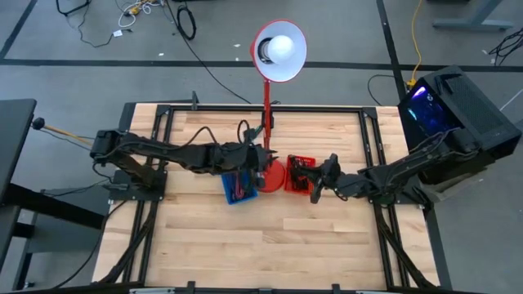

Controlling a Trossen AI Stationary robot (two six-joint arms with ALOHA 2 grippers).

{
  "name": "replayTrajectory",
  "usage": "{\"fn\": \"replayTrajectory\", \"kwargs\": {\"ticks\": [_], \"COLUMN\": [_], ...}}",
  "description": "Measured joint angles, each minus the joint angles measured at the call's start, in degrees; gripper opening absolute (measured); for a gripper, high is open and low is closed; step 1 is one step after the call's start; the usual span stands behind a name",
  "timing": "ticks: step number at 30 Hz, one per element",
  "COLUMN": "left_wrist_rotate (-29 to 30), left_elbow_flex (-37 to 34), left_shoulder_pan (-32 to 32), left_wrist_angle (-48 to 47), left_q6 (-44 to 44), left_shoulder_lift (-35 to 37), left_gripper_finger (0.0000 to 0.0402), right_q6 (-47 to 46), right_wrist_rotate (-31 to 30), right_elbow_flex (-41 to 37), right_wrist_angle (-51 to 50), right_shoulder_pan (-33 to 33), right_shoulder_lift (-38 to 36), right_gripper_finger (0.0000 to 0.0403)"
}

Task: Pick & Place USB Port
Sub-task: Put the black charger cable into the orange bin

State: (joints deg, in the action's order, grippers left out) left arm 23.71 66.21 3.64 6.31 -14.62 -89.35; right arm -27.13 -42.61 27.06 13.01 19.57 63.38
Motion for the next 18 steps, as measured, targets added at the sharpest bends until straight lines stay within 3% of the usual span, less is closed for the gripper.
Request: {"fn": "replayTrajectory", "kwargs": {"ticks": [6,18], "left_wrist_rotate": [3.5,3.7], "left_elbow_flex": [0.0,-0.1], "left_shoulder_pan": [0.0,-2.3], "left_wrist_angle": [-6.2,-12.0], "left_q6": [-0.2,0.5], "left_shoulder_lift": [0.7,0.7], "left_gripper_finger": [0.0071,0.0071], "right_q6": [-5.5,-12.2], "right_wrist_rotate": [0.3,3.1], "right_elbow_flex": [0.0,0.0], "right_wrist_angle": [-2.6,-2.5], "right_shoulder_pan": [0.0,-0.1], "right_shoulder_lift": [2.8,10.9], "right_gripper_finger": [0.0023,0.0023]}}
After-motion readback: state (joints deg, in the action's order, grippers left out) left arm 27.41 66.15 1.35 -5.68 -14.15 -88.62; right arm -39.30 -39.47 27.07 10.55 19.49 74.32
